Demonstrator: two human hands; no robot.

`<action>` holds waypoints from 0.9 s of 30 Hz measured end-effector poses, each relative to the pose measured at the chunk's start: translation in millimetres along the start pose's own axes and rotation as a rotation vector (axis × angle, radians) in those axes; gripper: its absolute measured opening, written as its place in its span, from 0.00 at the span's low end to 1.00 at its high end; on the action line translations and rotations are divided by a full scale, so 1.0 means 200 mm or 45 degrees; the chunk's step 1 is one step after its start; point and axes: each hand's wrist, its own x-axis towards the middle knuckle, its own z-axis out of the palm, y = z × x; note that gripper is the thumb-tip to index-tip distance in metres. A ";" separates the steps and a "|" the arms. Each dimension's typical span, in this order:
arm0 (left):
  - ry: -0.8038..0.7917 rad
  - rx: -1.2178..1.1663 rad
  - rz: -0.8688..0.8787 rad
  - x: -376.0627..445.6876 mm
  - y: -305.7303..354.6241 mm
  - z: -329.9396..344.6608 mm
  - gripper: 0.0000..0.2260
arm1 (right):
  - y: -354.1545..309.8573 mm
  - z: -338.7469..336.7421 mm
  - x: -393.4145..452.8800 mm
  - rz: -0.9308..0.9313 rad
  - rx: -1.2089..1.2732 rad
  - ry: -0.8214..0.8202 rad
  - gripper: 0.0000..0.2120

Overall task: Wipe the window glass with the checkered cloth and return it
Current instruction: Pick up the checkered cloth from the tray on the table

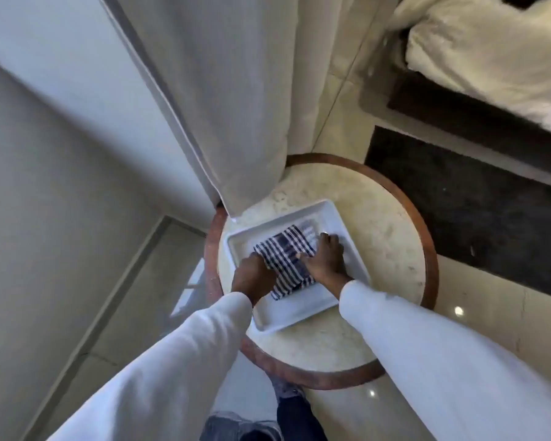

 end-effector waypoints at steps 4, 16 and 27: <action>0.138 -0.238 -0.090 0.06 0.05 0.07 0.24 | 0.03 0.05 0.07 0.030 0.170 -0.004 0.20; -0.150 -1.295 -0.019 -0.54 0.20 -1.09 0.21 | -0.67 -0.60 -0.49 -0.202 1.639 -1.037 0.24; 0.705 -1.547 0.346 -1.79 0.21 -2.63 0.10 | -2.20 -1.41 -1.57 -0.881 1.498 -1.329 0.26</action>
